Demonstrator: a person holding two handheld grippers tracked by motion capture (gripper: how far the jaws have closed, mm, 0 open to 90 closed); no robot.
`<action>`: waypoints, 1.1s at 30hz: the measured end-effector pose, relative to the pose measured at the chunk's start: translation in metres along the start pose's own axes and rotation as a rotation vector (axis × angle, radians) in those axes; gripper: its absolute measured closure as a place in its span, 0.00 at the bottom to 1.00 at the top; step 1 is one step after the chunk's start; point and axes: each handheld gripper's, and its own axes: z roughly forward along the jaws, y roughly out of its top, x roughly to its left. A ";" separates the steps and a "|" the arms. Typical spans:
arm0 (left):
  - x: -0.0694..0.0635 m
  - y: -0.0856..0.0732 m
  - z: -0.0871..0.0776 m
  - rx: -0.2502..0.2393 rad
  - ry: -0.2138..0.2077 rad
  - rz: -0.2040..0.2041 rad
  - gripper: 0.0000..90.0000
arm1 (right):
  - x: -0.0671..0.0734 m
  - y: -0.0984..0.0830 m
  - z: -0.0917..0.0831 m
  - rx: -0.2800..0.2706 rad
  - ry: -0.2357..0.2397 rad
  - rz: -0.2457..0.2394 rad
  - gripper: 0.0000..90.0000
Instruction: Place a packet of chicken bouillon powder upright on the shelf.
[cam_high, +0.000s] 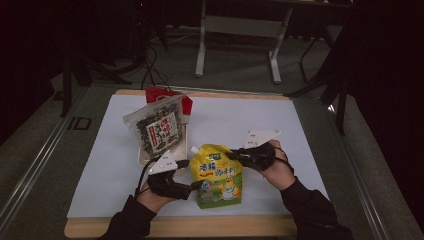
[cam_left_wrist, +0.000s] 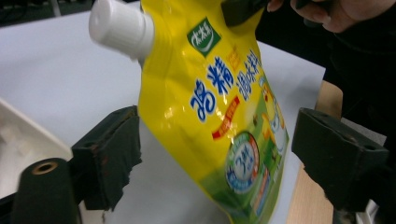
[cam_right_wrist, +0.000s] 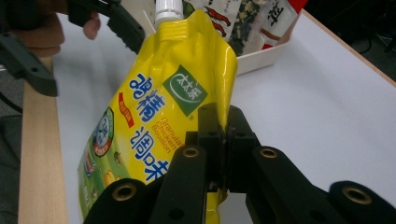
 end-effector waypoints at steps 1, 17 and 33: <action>0.001 0.001 0.000 -0.006 0.007 0.000 0.22 | 0.001 0.000 -0.001 -0.004 0.003 0.000 0.97; 0.003 0.016 0.007 0.020 0.018 0.066 0.84 | 0.009 -0.001 -0.012 -0.016 0.012 -0.012 0.97; -0.006 0.026 -0.001 0.027 -0.039 0.162 1.00 | 0.010 -0.006 -0.022 -0.039 0.023 0.010 0.90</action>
